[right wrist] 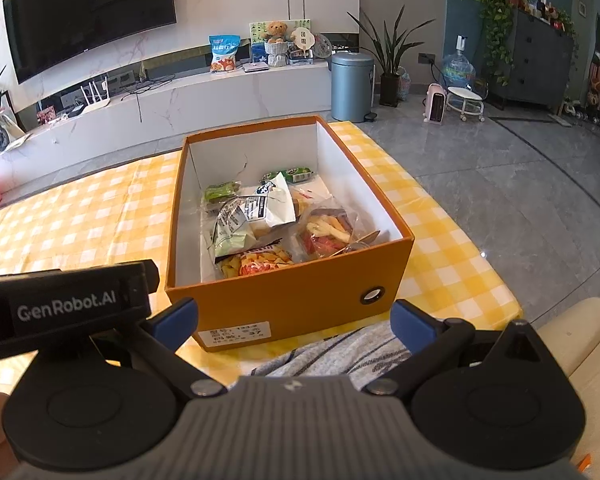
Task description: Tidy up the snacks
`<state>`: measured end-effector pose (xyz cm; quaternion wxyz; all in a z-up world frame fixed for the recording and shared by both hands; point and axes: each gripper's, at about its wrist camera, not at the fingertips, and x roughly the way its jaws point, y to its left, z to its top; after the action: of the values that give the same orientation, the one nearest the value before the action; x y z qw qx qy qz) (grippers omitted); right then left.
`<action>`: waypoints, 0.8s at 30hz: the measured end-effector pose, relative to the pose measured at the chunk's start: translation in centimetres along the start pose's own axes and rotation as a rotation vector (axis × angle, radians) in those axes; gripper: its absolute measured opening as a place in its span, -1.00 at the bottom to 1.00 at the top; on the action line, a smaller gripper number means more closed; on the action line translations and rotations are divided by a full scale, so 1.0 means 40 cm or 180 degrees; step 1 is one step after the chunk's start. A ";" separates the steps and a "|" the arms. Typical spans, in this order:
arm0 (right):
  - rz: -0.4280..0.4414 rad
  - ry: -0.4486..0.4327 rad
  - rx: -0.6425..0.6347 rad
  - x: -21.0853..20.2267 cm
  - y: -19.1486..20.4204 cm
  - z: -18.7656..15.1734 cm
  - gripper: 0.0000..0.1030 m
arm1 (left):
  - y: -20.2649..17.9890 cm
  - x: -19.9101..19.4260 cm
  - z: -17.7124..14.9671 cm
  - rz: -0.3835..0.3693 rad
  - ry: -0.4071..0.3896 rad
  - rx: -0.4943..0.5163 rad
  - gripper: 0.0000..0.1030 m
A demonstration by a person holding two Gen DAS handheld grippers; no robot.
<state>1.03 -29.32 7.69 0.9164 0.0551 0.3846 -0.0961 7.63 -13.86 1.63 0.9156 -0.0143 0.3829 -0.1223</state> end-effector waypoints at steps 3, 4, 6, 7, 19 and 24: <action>-0.0014 -0.0002 -0.0012 -0.002 0.002 0.000 0.94 | 0.002 -0.003 -0.001 0.0000 -0.0020 0.0008 0.91; -0.0015 -0.0004 -0.0014 -0.002 0.002 0.000 0.94 | 0.002 -0.003 0.000 0.0002 -0.0025 0.0011 0.91; -0.0022 -0.0007 -0.0026 -0.004 0.004 0.000 0.94 | 0.003 -0.004 0.000 0.0006 -0.0028 0.0009 0.91; -0.0025 -0.0006 -0.0032 -0.004 0.005 0.000 0.94 | 0.004 -0.005 0.001 0.0007 -0.0028 0.0006 0.91; -0.0105 -0.0042 -0.0098 -0.011 0.019 0.003 0.93 | 0.001 -0.014 0.002 0.0027 -0.0135 0.0087 0.91; -0.0093 -0.0055 -0.0092 -0.014 0.016 0.005 0.93 | 0.002 -0.018 0.004 0.0032 -0.0162 0.0086 0.91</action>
<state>0.91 -28.66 8.24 0.9189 0.0354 0.3787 -0.1044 7.27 -13.62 2.25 0.9257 -0.0031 0.3578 -0.1226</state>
